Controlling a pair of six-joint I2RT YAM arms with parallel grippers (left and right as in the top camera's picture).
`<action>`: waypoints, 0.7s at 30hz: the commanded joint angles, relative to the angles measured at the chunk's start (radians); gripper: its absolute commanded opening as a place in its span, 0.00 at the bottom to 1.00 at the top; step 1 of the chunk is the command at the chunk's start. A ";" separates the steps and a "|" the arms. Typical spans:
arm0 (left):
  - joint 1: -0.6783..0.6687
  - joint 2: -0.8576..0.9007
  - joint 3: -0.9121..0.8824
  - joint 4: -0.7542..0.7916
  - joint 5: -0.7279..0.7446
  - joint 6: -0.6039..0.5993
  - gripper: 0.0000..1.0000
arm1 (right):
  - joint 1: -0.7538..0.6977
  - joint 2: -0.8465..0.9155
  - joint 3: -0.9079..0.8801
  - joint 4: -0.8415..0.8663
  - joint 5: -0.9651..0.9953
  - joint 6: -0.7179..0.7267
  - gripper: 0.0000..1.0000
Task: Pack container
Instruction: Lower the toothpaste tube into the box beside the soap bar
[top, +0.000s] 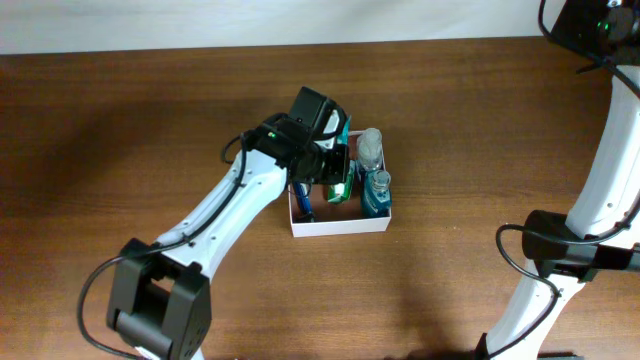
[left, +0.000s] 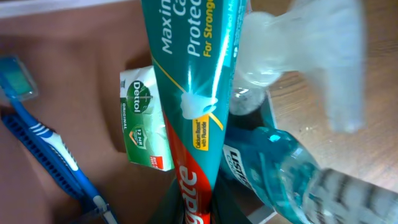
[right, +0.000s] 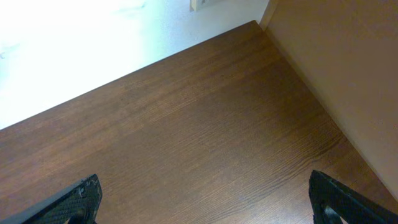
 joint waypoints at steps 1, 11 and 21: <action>0.000 0.038 0.018 0.008 -0.003 -0.014 0.06 | -0.003 -0.008 0.006 0.001 0.008 0.000 0.98; 0.000 0.101 0.018 -0.009 -0.075 -0.013 0.11 | -0.003 -0.008 0.006 0.001 0.009 0.001 0.98; 0.000 0.119 0.018 -0.048 -0.105 -0.011 0.38 | -0.003 -0.008 0.006 0.001 0.009 0.001 0.98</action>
